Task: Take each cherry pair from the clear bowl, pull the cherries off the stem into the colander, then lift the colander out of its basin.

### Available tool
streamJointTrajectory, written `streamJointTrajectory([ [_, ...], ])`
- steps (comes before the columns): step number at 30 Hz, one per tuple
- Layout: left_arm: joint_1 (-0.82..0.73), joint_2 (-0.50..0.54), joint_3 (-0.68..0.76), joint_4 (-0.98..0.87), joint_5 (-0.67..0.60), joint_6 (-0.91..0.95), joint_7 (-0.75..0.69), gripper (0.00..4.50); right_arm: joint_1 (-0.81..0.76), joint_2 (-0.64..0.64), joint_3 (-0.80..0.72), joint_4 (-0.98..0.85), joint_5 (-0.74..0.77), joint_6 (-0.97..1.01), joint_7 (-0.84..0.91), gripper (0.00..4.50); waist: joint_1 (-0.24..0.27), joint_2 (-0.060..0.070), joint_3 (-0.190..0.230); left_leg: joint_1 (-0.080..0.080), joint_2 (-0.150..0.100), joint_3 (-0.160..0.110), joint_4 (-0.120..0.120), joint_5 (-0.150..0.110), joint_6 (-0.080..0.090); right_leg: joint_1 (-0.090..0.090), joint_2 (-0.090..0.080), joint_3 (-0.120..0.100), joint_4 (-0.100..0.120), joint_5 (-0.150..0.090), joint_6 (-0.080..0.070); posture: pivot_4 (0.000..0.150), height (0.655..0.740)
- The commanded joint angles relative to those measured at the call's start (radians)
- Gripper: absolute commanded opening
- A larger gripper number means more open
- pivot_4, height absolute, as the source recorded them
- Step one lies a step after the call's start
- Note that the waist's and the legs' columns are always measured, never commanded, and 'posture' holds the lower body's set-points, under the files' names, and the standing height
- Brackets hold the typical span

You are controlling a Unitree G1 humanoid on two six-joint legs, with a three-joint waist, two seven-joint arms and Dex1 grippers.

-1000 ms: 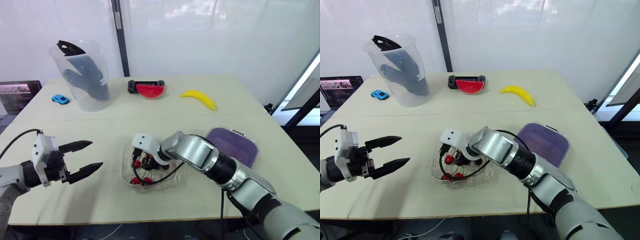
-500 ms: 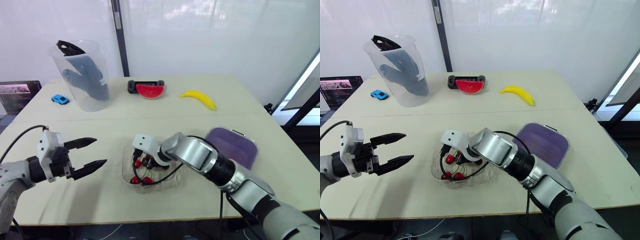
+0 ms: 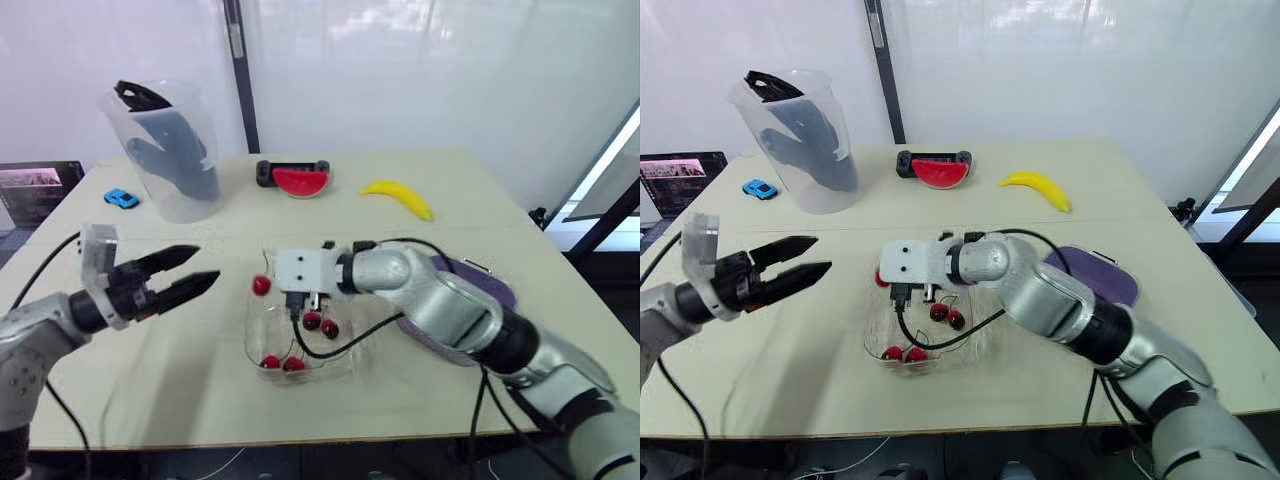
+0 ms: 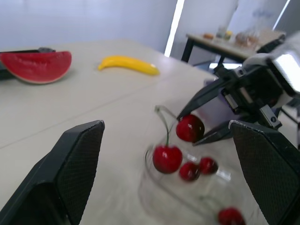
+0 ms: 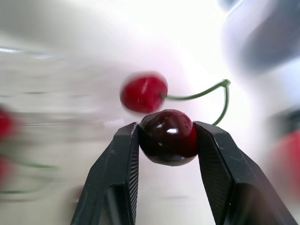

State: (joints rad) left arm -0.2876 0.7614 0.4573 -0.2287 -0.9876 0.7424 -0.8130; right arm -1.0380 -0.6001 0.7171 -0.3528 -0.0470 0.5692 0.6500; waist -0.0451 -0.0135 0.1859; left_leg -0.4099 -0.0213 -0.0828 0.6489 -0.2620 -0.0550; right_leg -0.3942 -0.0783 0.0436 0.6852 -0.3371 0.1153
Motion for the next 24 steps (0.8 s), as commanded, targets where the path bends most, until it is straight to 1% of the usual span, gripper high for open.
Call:
streamJointTrajectory([
  [1,-0.075,-0.009,0.009,0.001,-0.024,0.041,0.121,4.50,0.005,0.001,-0.049,0.011,-0.179,-0.213,-0.098,1.87,-0.004,0.000,0.000,0.000,0.000,0.001,0.000,0.000,0.000,-0.001,0.000,0.000,0.001,0.000,0.000,0.150,0.7400],
  [3,-0.139,-0.025,0.008,0.025,-0.065,0.064,0.137,4.50,0.005,-0.005,-0.045,0.048,-0.333,-0.339,-0.200,1.87,-0.002,0.000,0.000,0.000,0.000,0.001,0.000,0.000,0.000,-0.001,0.000,0.000,0.002,0.000,0.000,0.150,0.7400],
  [5,-0.194,-0.034,-0.008,0.042,-0.069,0.069,0.138,4.50,0.016,-0.008,-0.049,0.066,-0.442,-0.419,-0.248,1.87,0.000,-0.001,0.000,0.000,-0.001,0.001,0.000,0.002,-0.003,-0.002,-0.001,0.000,0.002,0.000,0.000,0.150,0.7400],
  [6,-0.214,-0.039,-0.014,0.047,-0.075,0.074,0.138,4.50,0.027,-0.001,-0.059,0.069,-0.476,-0.437,-0.265,1.87,0.000,-0.001,0.000,0.000,-0.001,0.001,0.000,0.004,-0.007,-0.002,-0.001,0.000,0.002,0.000,0.000,0.150,0.7400],
  [11,-0.326,-0.110,-0.038,0.068,-0.118,0.097,0.200,4.50,0.070,0.032,-0.088,0.084,-0.661,-0.543,-0.363,1.87,0.002,-0.002,-0.001,0.000,-0.002,0.001,0.000,0.005,-0.009,-0.001,-0.001,0.000,0.002,0.000,0.000,0.150,0.7400],
  [12,-0.341,-0.123,-0.047,0.065,-0.122,0.096,0.204,4.50,0.072,0.035,-0.085,0.083,-0.723,-0.542,-0.367,1.87,0.001,-0.002,-0.001,0.000,-0.002,0.001,0.000,0.005,-0.009,-0.001,-0.001,0.000,0.002,0.000,0.000,0.150,0.7400],
  [17,-0.370,-0.155,-0.078,0.039,-0.114,0.079,0.175,4.50,0.100,0.087,-0.129,0.101,-0.744,-0.575,-0.334,1.87,-0.002,-0.002,-0.001,0.000,-0.003,0.001,-0.001,0.006,-0.011,-0.001,0.000,0.000,0.002,0.000,0.000,0.150,0.7400],
  [21,-0.367,-0.169,-0.092,0.019,-0.078,0.039,0.165,4.50,0.123,0.117,-0.162,0.102,-0.754,-0.581,-0.299,1.87,-0.001,-0.002,-0.001,0.000,-0.003,0.001,-0.001,0.006,-0.011,-0.001,0.000,0.000,0.002,0.000,0.000,0.150,0.7400],
  [24,-0.350,-0.177,-0.107,-0.024,-0.077,0.022,0.145,4.50,0.143,0.140,-0.185,0.102,-0.746,-0.572,-0.266,1.87,0.000,-0.002,-0.001,0.000,-0.003,0.001,-0.001,0.007,-0.012,-0.001,0.000,0.000,0.002,0.000,0.000,0.150,0.7400],
])
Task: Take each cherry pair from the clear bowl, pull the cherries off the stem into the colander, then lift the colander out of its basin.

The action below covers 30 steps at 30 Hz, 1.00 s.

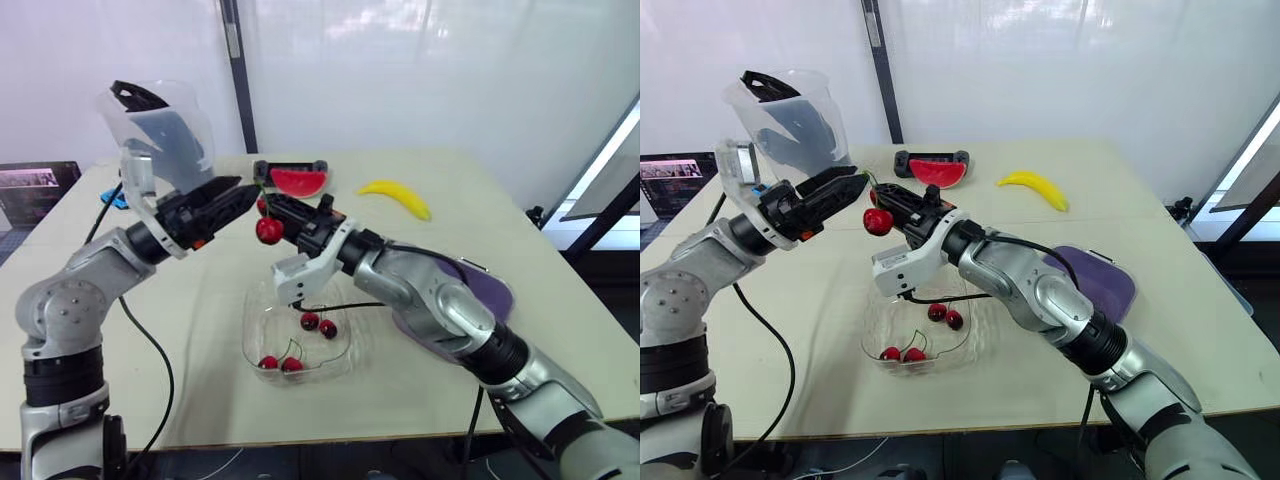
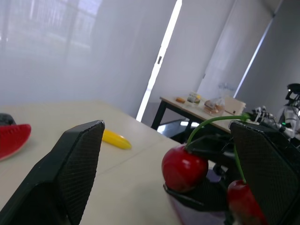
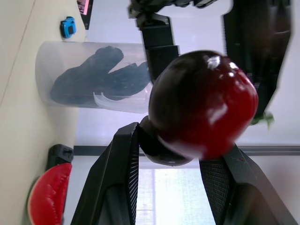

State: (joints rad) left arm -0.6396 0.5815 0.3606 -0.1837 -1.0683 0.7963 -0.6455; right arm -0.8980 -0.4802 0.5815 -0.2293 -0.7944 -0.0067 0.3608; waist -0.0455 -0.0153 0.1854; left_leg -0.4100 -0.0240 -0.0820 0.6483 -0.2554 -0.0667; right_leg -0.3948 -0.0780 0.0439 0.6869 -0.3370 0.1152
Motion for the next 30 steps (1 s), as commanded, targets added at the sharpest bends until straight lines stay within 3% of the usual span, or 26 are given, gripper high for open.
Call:
streamJointTrajectory([
  [1,0.008,0.003,-0.011,-0.074,0.010,-0.038,-0.022,4.50,0.008,0.027,-0.056,-0.021,0.002,0.004,0.032,1.87,0.001,0.000,0.000,0.000,0.000,0.000,0.000,0.000,0.000,0.000,0.000,0.000,0.000,0.000,0.000,0.150,0.7400],
  [10,0.037,0.040,0.023,-0.049,0.027,-0.064,-0.007,4.50,0.038,0.067,-0.095,-0.027,-0.001,-0.006,0.093,1.87,0.000,0.000,0.000,0.000,0.000,0.000,0.000,0.000,0.000,0.000,0.000,0.000,0.000,0.000,0.000,0.150,0.7400],
  [20,0.047,-0.128,-0.009,-0.108,0.038,-0.122,0.131,4.50,0.049,0.099,-0.114,-0.028,-0.014,-0.003,0.123,1.87,0.001,0.000,0.000,0.000,0.000,-0.001,0.001,0.000,0.000,0.001,0.000,0.000,0.000,0.000,0.000,0.150,0.7400],
  [23,0.048,-0.147,-0.013,-0.107,0.038,-0.139,0.144,3.67,0.048,0.103,-0.117,-0.026,-0.020,-0.003,0.125,1.86,0.000,0.000,0.000,0.000,0.000,-0.001,0.000,0.000,0.000,0.001,0.000,0.000,0.000,0.000,0.000,0.150,0.7400],
  [25,0.047,-0.156,-0.022,-0.114,0.034,-0.143,0.151,2.70,0.050,0.107,-0.119,-0.028,-0.022,-0.001,0.127,1.86,0.001,0.000,0.000,0.000,0.000,-0.001,0.000,0.000,0.000,0.001,0.000,0.000,0.000,0.000,0.000,0.150,0.7400],
  [30,0.041,-0.172,-0.040,-0.115,0.037,-0.154,0.158,2.70,0.052,0.114,-0.123,-0.029,-0.025,-0.002,0.133,1.86,0.002,0.000,0.000,0.000,0.000,-0.001,0.000,0.000,-0.001,0.001,0.000,0.000,0.000,0.000,0.000,0.150,0.7400],
])
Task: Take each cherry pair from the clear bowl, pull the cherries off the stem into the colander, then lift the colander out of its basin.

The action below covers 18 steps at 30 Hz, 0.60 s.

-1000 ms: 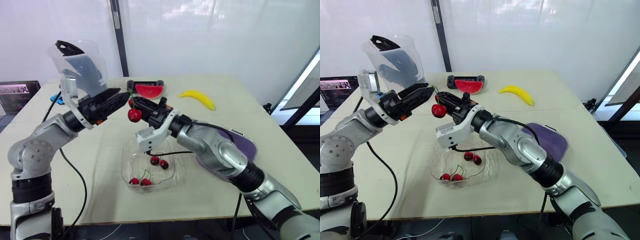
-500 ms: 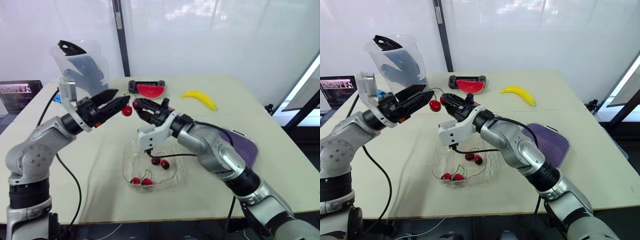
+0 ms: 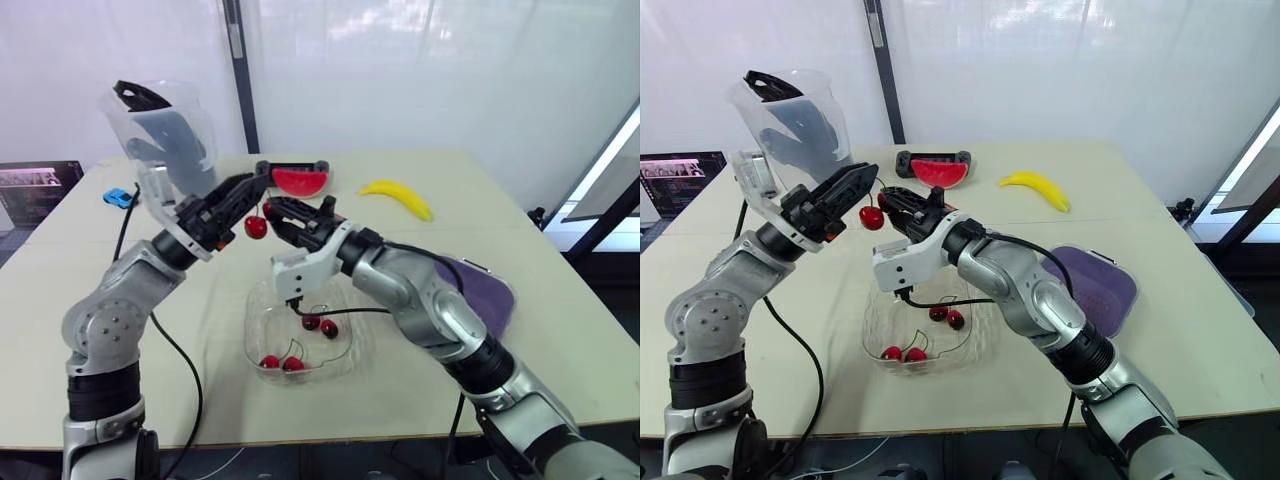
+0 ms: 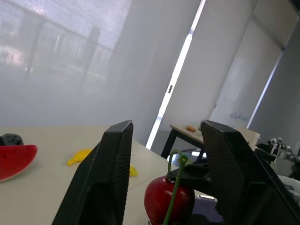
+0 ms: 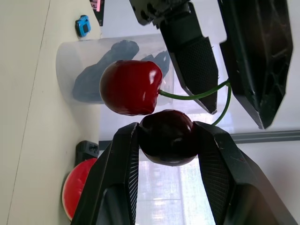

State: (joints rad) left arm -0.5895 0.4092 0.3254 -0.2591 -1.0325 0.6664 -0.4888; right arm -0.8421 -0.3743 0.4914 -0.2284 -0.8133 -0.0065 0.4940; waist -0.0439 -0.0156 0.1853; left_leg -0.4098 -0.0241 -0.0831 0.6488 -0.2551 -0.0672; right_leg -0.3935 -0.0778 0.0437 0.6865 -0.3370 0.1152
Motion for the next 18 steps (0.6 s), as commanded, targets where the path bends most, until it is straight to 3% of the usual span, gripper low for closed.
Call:
streamJointTrajectory([
  [1,-0.009,-0.001,-0.006,-0.039,0.001,-0.026,0.001,2.70,-0.004,0.009,-0.033,-0.029,-0.007,-0.003,0.001,1.86,0.000,0.000,0.000,0.000,0.000,0.000,0.000,0.000,0.000,0.000,0.000,0.000,0.000,0.000,0.000,0.150,0.7400],
  [7,-0.001,-0.007,-0.017,-0.040,0.006,-0.037,-0.002,2.70,0.000,0.010,-0.037,-0.030,-0.005,-0.005,0.003,1.86,0.000,0.000,0.000,0.000,0.000,0.000,0.000,0.000,0.000,0.000,0.000,0.000,0.000,0.000,0.000,0.150,0.7400],
  [8,-0.001,-0.008,-0.016,-0.038,0.004,-0.039,-0.002,2.16,0.001,0.010,-0.038,-0.030,-0.006,-0.005,0.003,1.86,0.000,0.000,0.000,0.000,0.000,0.000,0.000,0.000,0.000,0.000,0.000,0.000,0.000,0.000,0.000,0.150,0.7400],
  [9,0.000,-0.008,-0.015,-0.037,0.004,-0.040,-0.003,1.98,0.002,0.010,-0.038,-0.030,-0.007,-0.003,0.002,1.86,0.000,0.000,0.000,0.000,0.000,0.000,0.000,0.000,0.000,0.000,0.000,0.000,0.000,0.000,0.000,0.150,0.7400],
  [12,0.000,-0.011,-0.012,-0.036,0.000,-0.044,-0.002,0.33,0.004,0.011,-0.040,-0.031,-0.009,0.002,0.003,1.86,0.000,0.000,0.000,0.000,0.000,0.000,0.000,0.000,0.000,0.000,0.000,0.000,0.000,0.000,0.000,0.150,0.7400],
  [13,-0.002,-0.012,-0.010,-0.034,-0.004,-0.044,-0.001,0.03,0.006,0.011,-0.041,-0.032,-0.009,0.003,0.004,1.86,0.000,0.000,0.000,0.000,0.000,0.000,0.000,0.000,0.000,0.000,0.000,0.000,0.000,0.000,0.000,0.150,0.7400],
  [18,-0.010,-0.011,-0.006,-0.023,-0.010,-0.042,-0.006,0.03,0.013,0.012,-0.045,-0.033,-0.006,0.009,0.014,1.86,0.000,0.000,0.000,0.000,0.000,0.000,0.000,0.000,0.000,0.000,0.000,0.000,0.000,0.000,0.000,0.150,0.7400],
])
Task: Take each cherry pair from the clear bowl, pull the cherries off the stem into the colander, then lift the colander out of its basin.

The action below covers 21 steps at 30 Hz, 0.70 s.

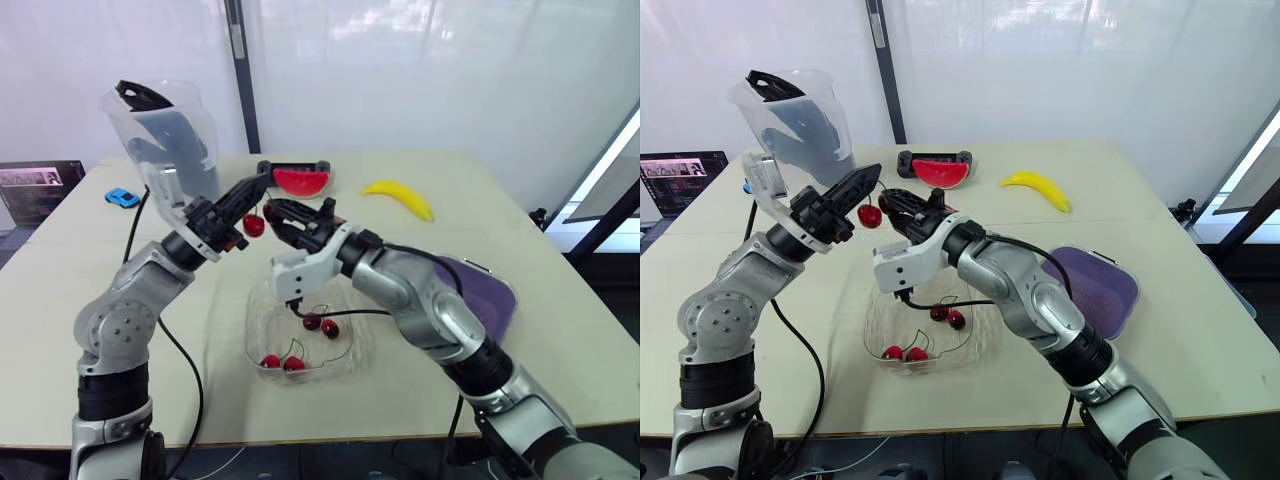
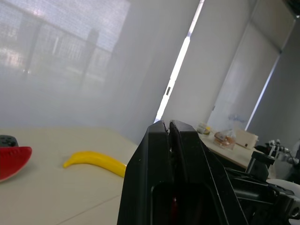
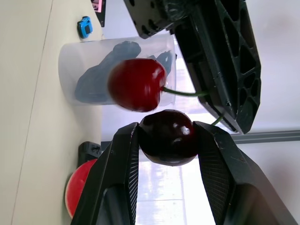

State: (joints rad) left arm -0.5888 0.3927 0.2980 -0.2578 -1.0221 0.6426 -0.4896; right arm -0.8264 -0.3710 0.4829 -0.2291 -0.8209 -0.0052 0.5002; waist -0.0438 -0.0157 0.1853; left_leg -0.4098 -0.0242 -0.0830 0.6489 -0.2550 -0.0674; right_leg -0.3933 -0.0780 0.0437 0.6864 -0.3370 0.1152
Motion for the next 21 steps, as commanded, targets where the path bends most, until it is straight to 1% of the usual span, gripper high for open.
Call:
streamJointTrajectory([
  [1,-0.013,0.006,0.018,-0.021,-0.018,-0.018,-0.009,0.03,0.002,0.013,-0.040,-0.033,0.016,0.016,0.021,1.86,0.000,0.000,0.000,0.000,0.000,0.000,0.000,0.000,0.000,0.000,0.000,0.000,0.000,0.000,0.000,0.150,0.7400],
  [3,-0.017,0.005,0.014,-0.015,-0.016,-0.020,-0.013,0.03,0.015,0.022,-0.051,-0.036,0.063,0.039,0.061,1.86,0.000,0.000,0.000,0.000,0.000,0.000,0.000,0.000,0.000,0.000,0.000,0.000,0.000,0.000,0.000,0.150,0.7400],
  [6,-0.021,0.005,0.011,-0.005,-0.013,-0.023,-0.018,0.00,0.018,-0.001,-0.052,-0.045,0.045,0.011,0.062,2.65,0.001,0.000,0.000,0.000,0.000,0.000,0.000,0.000,0.000,0.000,0.000,0.000,0.000,0.000,0.000,0.150,0.7400],
  [7,-0.023,0.005,0.012,-0.003,-0.013,-0.024,-0.019,0.00,0.019,-0.015,-0.056,-0.051,0.040,-0.002,0.062,3.07,0.002,0.000,0.000,0.000,0.000,0.000,0.000,0.000,0.000,0.000,0.000,0.000,0.000,0.000,0.000,0.150,0.7400],
  [9,-0.026,0.006,0.010,0.000,-0.009,-0.026,-0.023,0.00,0.025,-0.033,-0.081,-0.074,0.081,-0.006,0.087,4.01,0.001,0.000,0.000,0.000,0.000,0.000,0.000,0.000,0.000,0.000,0.000,0.000,0.000,0.000,0.000,0.150,0.7400],
  [12,-0.031,0.012,0.007,0.008,-0.006,-0.024,-0.036,0.00,0.055,-0.033,-0.143,-0.121,0.236,0.076,0.204,4.01,0.001,0.000,0.000,0.000,0.000,0.000,0.000,0.000,0.000,0.000,0.000,0.000,0.000,0.000,0.000,0.150,0.7400],
  [14,-0.042,0.023,0.004,0.021,-0.015,-0.010,-0.058,0.00,0.127,0.021,-0.255,-0.188,0.485,0.287,0.325,4.01,0.002,0.000,0.000,0.000,0.000,0.000,0.000,0.000,0.000,0.001,0.000,0.000,-0.001,0.000,0.000,0.150,0.7400],
  [16,-0.049,0.037,-0.003,0.030,-0.023,0.005,-0.086,0.00,0.151,0.053,-0.348,-0.243,0.626,0.470,0.376,4.01,0.001,0.000,0.000,0.000,0.002,-0.002,0.000,0.000,0.000,0.003,0.000,-0.001,-0.002,0.000,0.000,0.150,0.7400],
  [18,-0.054,0.056,-0.011,0.039,-0.035,0.026,-0.122,0.00,0.124,0.070,-0.439,-0.278,0.770,0.685,0.415,4.01,0.001,0.000,0.000,0.000,0.002,-0.002,0.000,0.000,0.001,0.002,0.000,-0.001,-0.001,0.000,0.000,0.150,0.7400],
  [19,-0.056,0.071,-0.019,0.042,-0.042,0.041,-0.148,0.00,0.096,0.064,-0.489,-0.284,0.883,0.820,0.469,4.01,0.001,0.000,0.000,0.000,0.002,-0.002,0.000,-0.001,0.001,0.002,0.000,-0.001,-0.001,0.000,0.000,0.150,0.7400],
  [20,-0.061,0.088,-0.022,0.048,-0.080,0.084,-0.181,0.00,0.056,0.065,-0.566,-0.268,1.016,0.959,0.517,4.01,0.000,0.000,0.000,0.001,0.002,-0.002,0.000,-0.001,0.002,0.003,0.000,-0.001,-0.001,0.000,0.000,0.150,0.7400],
  [21,-0.064,0.100,-0.023,0.053,-0.108,0.116,-0.204,0.00,0.025,0.062,-0.619,-0.257,1.111,1.057,0.543,4.01,0.000,0.000,0.000,0.001,0.002,-0.002,0.000,-0.002,0.004,0.002,0.000,-0.001,-0.001,0.000,0.000,0.150,0.7400],
])
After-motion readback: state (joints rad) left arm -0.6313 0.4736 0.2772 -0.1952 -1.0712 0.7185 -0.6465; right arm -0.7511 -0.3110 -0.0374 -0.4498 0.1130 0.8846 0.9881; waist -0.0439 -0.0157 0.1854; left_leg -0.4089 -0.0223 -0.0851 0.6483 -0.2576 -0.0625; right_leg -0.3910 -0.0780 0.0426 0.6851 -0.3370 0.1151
